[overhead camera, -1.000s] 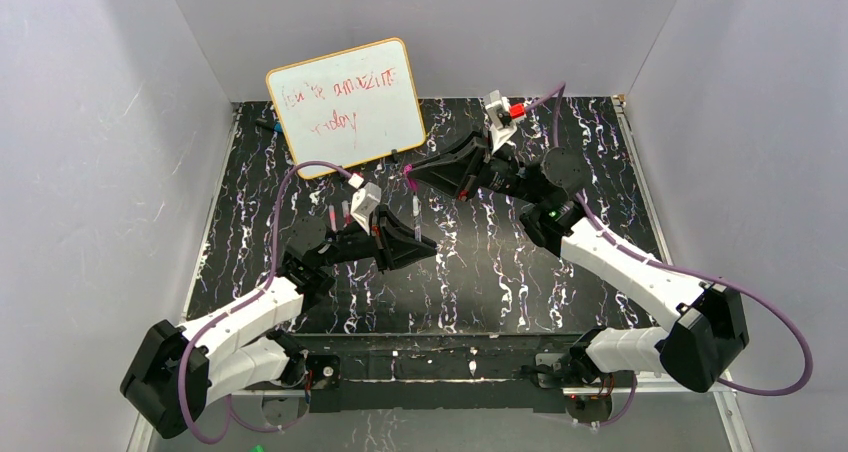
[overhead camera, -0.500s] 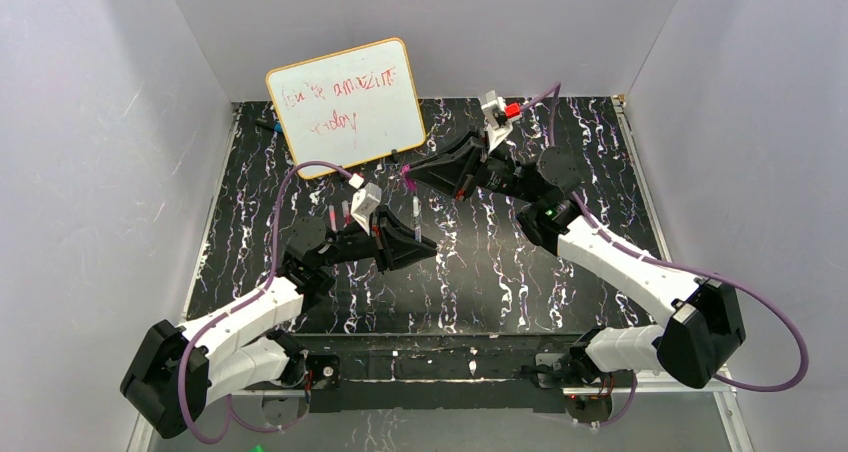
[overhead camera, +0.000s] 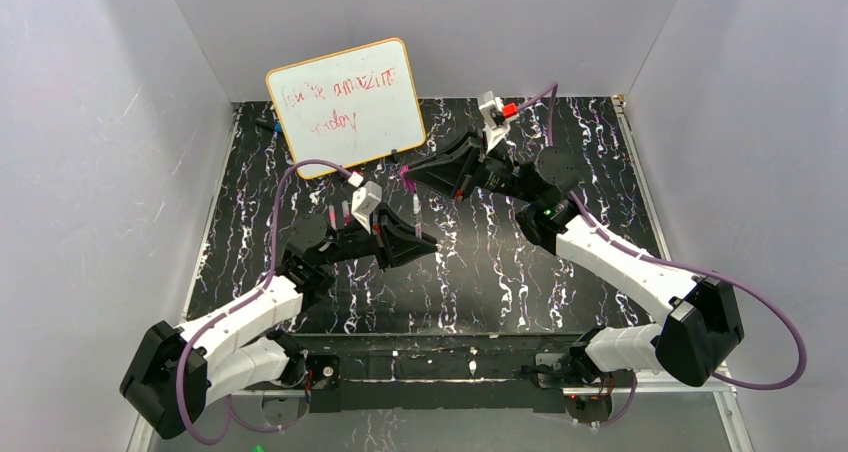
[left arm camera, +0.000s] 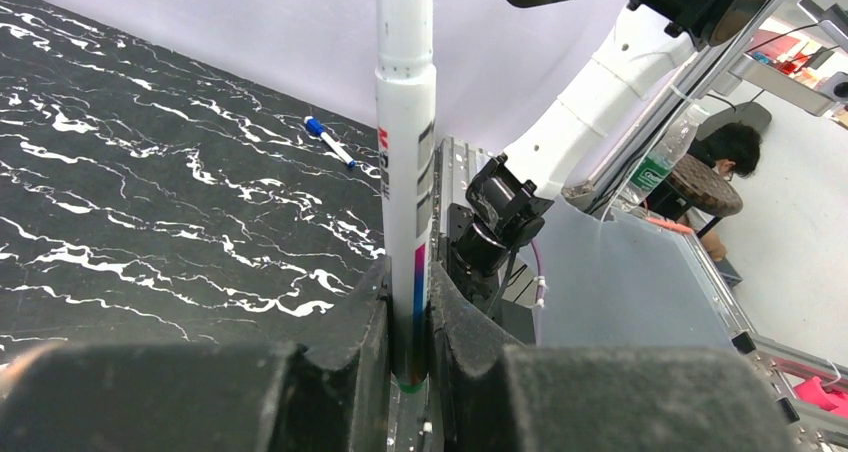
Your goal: Insert the pens into the pen caps
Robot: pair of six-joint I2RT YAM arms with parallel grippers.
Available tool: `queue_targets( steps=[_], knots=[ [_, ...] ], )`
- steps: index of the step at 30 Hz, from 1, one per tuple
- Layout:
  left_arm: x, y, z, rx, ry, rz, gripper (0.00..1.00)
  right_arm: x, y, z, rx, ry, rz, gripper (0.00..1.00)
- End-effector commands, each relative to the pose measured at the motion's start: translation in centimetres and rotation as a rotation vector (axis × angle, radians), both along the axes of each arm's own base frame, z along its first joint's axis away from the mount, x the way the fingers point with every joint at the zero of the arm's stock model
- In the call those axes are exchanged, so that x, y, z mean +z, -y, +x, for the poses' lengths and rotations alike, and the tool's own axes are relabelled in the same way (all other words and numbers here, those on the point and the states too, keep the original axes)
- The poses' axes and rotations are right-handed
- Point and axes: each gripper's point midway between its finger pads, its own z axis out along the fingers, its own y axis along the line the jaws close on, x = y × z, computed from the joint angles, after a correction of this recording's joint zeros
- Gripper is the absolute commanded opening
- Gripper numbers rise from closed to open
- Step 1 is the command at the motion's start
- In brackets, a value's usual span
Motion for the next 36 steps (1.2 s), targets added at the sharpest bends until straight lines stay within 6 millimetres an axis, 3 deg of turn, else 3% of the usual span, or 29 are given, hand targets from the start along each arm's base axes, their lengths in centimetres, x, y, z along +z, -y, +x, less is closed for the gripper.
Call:
queue_targets(
  steps=[1, 13, 36],
  knots=[
    [2.1, 0.0, 0.1, 0.011, 0.069, -0.029, 0.0, 1.5, 0.6, -0.5, -0.002, 0.054, 0.044, 0.18],
    [0.5, -0.3, -0.5, 0.0, 0.024, -0.008, 0.0, 2.3, 1.0, -0.5, -0.02, 0.072, 0.055, 0.18],
    [1.1, -0.2, -0.2, 0.014, 0.049, 0.0, 0.0, 2.3, 1.1, -0.4, -0.022, 0.074, 0.047, 0.18]
  ],
)
